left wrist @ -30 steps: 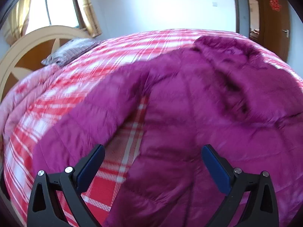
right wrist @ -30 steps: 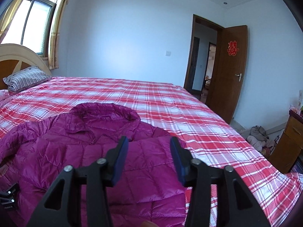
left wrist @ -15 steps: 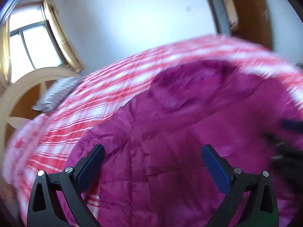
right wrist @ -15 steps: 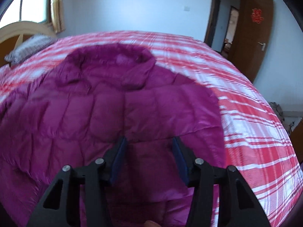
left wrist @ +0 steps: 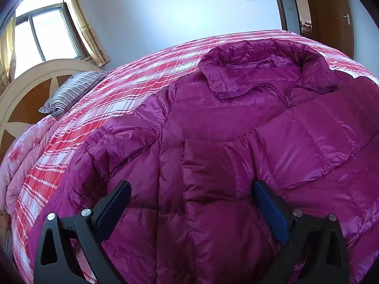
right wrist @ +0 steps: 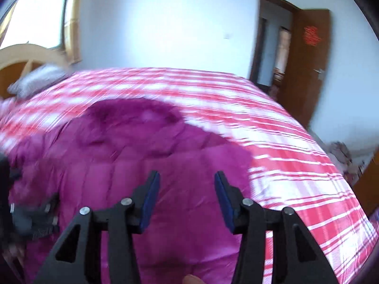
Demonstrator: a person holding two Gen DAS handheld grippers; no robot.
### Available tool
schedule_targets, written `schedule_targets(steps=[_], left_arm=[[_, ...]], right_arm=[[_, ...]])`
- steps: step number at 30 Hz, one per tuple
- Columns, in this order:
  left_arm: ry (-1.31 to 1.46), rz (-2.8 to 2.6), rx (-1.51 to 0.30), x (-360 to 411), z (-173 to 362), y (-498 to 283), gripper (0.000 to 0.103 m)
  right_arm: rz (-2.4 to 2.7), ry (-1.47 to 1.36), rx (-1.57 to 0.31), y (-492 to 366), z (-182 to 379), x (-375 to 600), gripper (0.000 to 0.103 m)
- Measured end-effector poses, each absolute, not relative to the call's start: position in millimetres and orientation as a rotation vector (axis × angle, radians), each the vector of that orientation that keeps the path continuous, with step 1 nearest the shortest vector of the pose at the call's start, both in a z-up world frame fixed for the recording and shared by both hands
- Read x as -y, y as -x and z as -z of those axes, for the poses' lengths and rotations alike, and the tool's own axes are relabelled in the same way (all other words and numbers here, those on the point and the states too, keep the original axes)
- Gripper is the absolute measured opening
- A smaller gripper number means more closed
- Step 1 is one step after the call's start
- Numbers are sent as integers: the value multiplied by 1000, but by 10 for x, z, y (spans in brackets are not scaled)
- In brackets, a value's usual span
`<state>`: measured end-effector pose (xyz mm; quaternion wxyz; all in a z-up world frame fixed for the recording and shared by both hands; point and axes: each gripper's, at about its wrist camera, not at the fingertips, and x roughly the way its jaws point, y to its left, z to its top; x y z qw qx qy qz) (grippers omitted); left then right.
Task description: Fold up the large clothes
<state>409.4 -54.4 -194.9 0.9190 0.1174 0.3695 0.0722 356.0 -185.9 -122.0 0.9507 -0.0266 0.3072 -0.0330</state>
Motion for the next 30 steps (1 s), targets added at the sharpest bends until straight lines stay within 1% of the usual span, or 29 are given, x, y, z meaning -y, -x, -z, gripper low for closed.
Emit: schedule_targets(steps=[4,8,15,16,19,21,24,27,30], left_arm=[[-222,-150,-757,526,1944,-4098,102],[-215,-157,-753,509,1946,-4097,102],[-206,-198,-757,476,1955,-4105,102],[-201,-198,-757,468,1954,-4105,102],[-190,-193,-758,453,1951,-4104,102],[-184,-189,-761,445,1953,-4102,102],[-173,-186,-766,425,1954,-4102,102],[-159,-182,-770,409,1958,-4101,102],[-159,-180,-773,414,1962,-4112,102]], right_arm=[[114,51,-735,-3854,1466,1962,51],[111,83,-823,-3912,1834,1939,52],[128,181,-835,-3880,1783,1783,52],[135,169,-826,-3831,1716,1778,51],[119,117,-747,-3635,1466,1670,51],[31,111,-753,-3558,1388,1452,51],[-43,113,-798,-3556,1496,1209,51],[-38,153,-844,-3552,1770,1078,51],[-28,156,-825,-3521,1840,1094,51]])
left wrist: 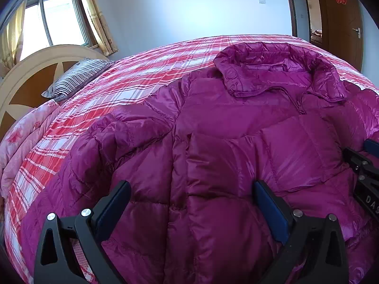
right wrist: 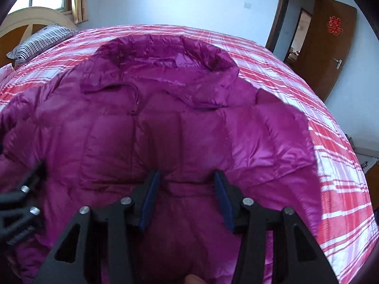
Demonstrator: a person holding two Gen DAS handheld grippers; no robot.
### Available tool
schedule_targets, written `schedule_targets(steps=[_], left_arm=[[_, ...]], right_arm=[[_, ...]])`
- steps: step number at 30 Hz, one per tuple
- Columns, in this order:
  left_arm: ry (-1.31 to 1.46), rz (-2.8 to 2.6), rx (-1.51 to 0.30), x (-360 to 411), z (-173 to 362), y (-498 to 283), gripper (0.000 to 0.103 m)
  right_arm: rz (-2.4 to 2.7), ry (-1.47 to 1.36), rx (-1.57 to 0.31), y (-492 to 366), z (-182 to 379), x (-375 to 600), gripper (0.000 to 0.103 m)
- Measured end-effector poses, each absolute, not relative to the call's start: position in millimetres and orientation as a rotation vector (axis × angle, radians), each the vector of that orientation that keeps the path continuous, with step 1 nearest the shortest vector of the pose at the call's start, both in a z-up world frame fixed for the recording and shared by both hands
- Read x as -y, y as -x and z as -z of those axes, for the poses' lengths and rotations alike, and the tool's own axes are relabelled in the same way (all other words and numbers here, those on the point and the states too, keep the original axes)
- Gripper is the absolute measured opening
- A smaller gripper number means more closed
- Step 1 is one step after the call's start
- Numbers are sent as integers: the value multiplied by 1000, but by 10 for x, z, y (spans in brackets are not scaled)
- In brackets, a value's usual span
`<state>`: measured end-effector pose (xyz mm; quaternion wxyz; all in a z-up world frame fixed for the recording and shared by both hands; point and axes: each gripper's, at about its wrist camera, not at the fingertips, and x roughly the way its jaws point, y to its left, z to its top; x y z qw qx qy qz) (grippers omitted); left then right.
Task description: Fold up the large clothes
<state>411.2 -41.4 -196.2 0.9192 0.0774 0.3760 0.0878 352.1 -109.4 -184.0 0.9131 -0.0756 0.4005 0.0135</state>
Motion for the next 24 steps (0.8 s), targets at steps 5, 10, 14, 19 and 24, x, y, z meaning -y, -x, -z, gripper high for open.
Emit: schedule_targets(steps=[5,10,14,19,24], left_arm=[[-87,-93,-846,318,1958,-4178,102],[-14,-61,-806,-62,1625,-3828,102],[-43,-161,-747,-664,1442,-3359,102],[-3,-354,-757,-1645,1522,-2855,102],[132,-429,-787,-2306,1700,-2499,102]], right_arm=[[-26,150,-818,-3446,1874,1086,52],[-39,117,-813,-3430,1899,1154,53],[-33,123,-812,-3488,1872,1118,53],[-25,136,-809,-3479,1871,1096,54],[-16,152,-806,-3486,1880,1075,54]])
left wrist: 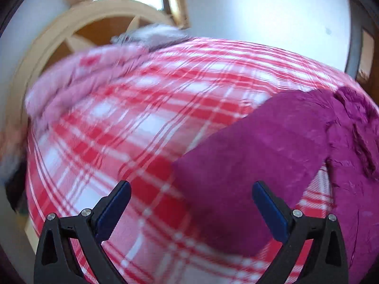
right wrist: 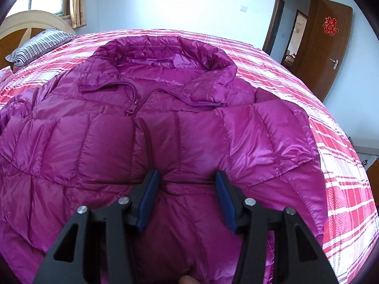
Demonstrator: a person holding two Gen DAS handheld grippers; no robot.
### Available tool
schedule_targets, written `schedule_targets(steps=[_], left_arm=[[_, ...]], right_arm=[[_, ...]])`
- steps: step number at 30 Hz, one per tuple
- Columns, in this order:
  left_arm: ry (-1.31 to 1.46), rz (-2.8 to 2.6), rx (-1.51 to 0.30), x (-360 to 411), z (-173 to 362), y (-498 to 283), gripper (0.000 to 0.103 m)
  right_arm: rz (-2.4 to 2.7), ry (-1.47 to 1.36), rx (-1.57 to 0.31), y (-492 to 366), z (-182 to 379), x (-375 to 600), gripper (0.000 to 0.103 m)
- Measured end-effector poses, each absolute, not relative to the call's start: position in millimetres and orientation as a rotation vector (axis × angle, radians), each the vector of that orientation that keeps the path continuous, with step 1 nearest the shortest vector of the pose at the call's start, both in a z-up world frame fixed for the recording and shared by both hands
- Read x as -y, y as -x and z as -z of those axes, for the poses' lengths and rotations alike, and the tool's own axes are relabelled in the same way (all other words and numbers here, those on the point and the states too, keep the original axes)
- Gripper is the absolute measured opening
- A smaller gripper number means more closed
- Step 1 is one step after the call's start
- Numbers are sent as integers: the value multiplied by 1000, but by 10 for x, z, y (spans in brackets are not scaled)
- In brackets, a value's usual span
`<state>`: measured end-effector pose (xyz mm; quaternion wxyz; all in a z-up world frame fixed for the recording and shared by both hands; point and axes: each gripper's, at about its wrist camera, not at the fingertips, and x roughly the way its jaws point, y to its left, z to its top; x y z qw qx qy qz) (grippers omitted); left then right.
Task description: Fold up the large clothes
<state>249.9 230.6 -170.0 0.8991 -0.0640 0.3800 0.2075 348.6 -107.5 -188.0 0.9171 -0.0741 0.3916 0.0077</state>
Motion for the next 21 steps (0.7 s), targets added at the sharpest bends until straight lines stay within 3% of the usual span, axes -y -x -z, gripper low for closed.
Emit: schedule_targets(steps=[6,10,13,15,21], left_arm=[[308,-364,-792,-2377,1859,-2524,95],[312,-358,-807,-2293,1993,-2735,70],[261,-360,-787,-2274,1958,-2803,36],[267,-349,-758,-2356,1867,-2810,21],[162,-389,-677,-2561,1448,-2879,15]], right_arm=[[-6,163,-799,-3491,1881,1063,56],[-3,162,-797,-3477,1879,1071,57],[-3,165,-796,-3477,1880,1072,57],[-3,164,-796,-3475,1880,1074,57],[-4,162,-795,-3474,1877,1077,58]])
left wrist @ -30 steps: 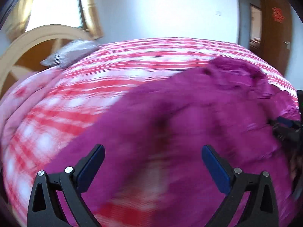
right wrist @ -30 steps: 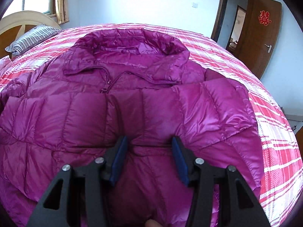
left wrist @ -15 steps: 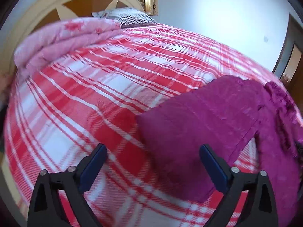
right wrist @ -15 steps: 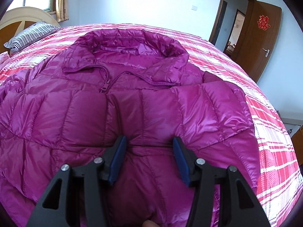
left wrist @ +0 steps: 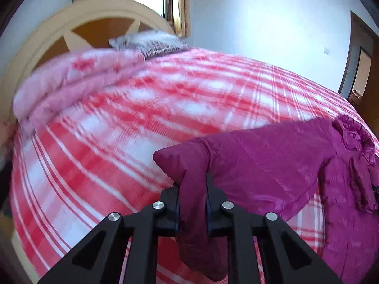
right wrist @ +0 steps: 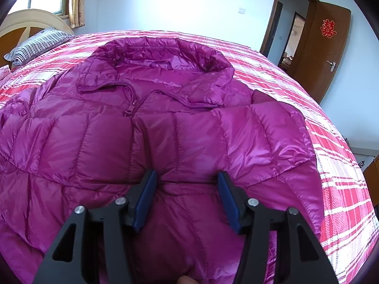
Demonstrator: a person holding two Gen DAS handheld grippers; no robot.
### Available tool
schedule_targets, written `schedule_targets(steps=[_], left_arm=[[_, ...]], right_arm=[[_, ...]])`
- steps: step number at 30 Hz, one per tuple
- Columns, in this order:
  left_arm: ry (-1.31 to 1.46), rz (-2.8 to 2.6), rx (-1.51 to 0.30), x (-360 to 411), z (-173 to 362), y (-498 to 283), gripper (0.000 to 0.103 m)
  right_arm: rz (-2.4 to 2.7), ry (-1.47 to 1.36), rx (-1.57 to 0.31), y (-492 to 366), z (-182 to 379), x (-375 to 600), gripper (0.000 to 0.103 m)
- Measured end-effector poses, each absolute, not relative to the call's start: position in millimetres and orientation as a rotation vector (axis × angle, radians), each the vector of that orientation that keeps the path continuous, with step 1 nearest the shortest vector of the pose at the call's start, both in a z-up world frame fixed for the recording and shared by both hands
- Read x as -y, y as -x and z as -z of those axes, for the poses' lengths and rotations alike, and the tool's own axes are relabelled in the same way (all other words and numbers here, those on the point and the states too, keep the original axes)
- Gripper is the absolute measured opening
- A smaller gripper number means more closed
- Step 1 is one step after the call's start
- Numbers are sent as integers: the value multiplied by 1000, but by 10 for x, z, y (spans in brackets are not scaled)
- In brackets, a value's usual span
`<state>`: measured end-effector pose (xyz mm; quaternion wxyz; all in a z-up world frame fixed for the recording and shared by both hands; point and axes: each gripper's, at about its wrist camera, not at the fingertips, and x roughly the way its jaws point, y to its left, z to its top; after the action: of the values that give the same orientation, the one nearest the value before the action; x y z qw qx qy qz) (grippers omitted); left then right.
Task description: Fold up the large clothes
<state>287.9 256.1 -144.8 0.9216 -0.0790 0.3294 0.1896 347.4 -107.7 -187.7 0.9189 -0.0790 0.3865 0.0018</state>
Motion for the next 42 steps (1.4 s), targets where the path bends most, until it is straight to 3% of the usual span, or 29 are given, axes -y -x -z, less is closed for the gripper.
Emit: schedule_targets(steps=[12,23,33,42], left_arm=[[-9,-337,-467,-2159,381,-3260,14],[-36,-116,-377,-1271,-99,-3216,14],[-72,88,-385,-372,-197,-3254,14],[-103,177,-454,230,106,-3432,14]], right_arm=[[-3,163,-792,-3478,1876,1084,58],[-6,155,-792,-3481,1878,1086,58],[-7,150,-791,-3481,1880,1090,58],[-9,141,-790,-3483,1881,1098,58]])
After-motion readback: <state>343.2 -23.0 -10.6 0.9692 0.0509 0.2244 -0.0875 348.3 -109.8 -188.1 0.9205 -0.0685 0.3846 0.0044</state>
